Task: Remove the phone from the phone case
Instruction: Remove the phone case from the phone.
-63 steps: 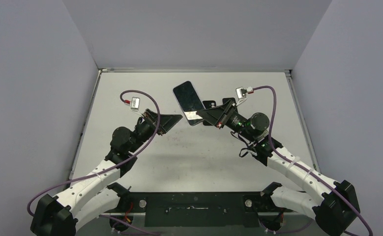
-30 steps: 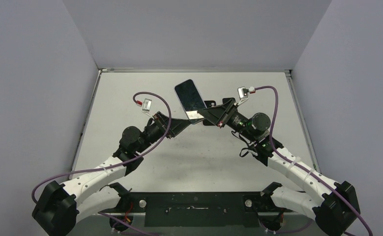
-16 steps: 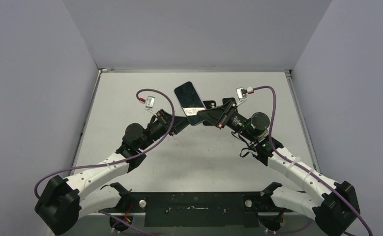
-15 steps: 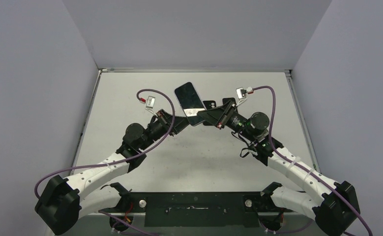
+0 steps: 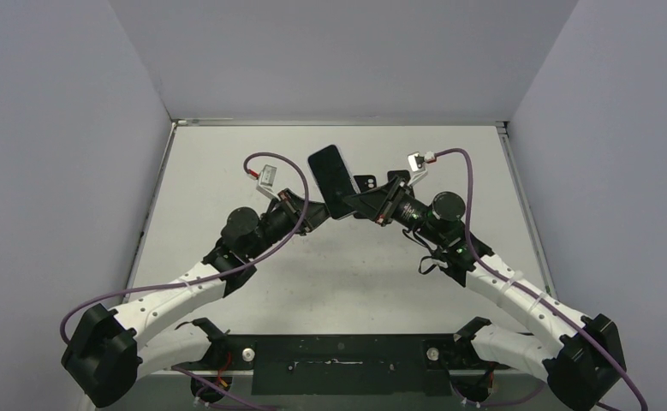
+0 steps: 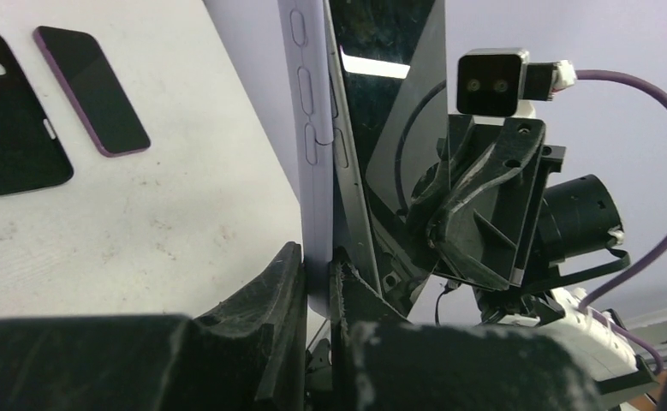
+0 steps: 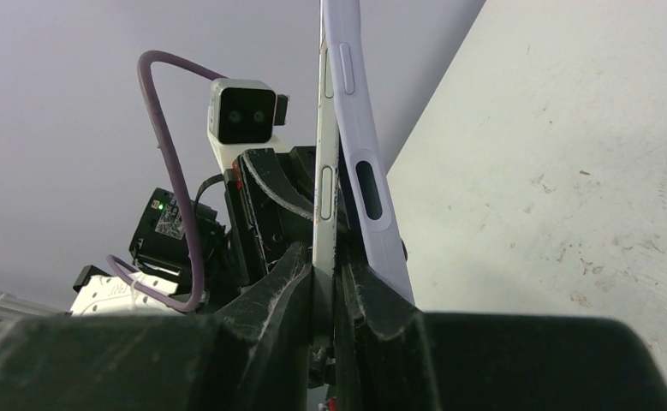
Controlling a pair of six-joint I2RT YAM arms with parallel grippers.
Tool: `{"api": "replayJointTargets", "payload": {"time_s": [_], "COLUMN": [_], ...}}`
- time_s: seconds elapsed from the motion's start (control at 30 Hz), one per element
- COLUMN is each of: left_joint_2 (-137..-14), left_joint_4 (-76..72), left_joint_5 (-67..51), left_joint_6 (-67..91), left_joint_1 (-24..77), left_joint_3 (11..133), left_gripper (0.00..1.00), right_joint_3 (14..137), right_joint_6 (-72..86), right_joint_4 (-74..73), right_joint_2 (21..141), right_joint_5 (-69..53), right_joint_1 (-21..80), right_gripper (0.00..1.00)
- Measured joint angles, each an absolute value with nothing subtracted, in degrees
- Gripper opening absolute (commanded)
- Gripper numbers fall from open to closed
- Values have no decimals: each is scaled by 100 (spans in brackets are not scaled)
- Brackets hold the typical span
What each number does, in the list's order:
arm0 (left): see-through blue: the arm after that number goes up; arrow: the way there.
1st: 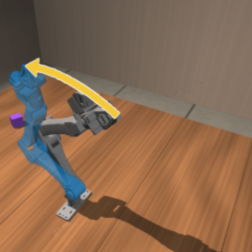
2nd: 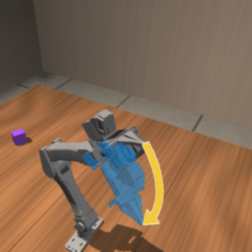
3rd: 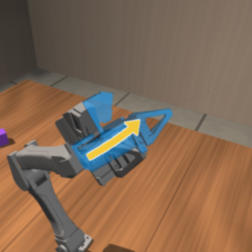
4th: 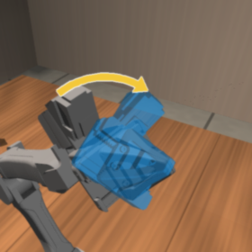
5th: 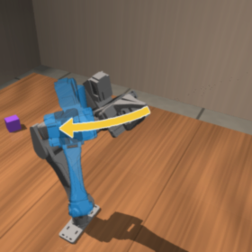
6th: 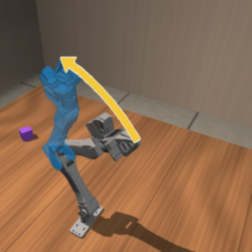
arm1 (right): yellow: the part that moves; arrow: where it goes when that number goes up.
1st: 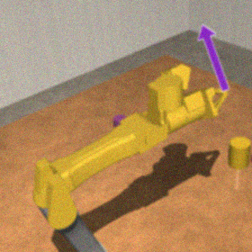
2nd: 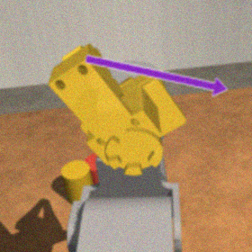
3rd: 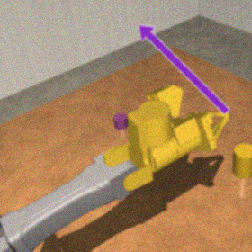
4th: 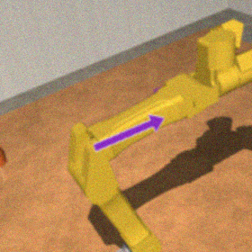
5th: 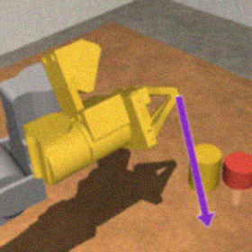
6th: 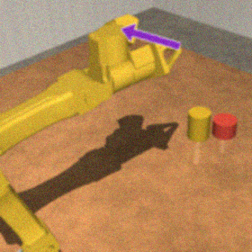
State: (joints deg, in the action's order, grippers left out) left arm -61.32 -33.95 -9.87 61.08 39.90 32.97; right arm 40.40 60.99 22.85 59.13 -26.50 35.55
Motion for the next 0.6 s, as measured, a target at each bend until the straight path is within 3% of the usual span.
{"api": "replayJointTargets", "payload": {"time_s": [0.4,0.6], "left_joint_2": [-6246,-6200], "left_joint_4": [-2646,-2416], "left_joint_5": [-814,113], "left_joint_6": [5734,5218], "left_joint_1": [3542,2987], "left_joint_3": [3524,3708], "left_gripper": [0,0], "right_joint_3": [4125,4147], "right_joint_6": [5874,5841], "right_joint_4": [2058,1682], "right_joint_2": [6143,6156], "right_joint_5": [-2945,-3798], "right_joint_1": [3511,3575], "right_gripper": [0,0]}}
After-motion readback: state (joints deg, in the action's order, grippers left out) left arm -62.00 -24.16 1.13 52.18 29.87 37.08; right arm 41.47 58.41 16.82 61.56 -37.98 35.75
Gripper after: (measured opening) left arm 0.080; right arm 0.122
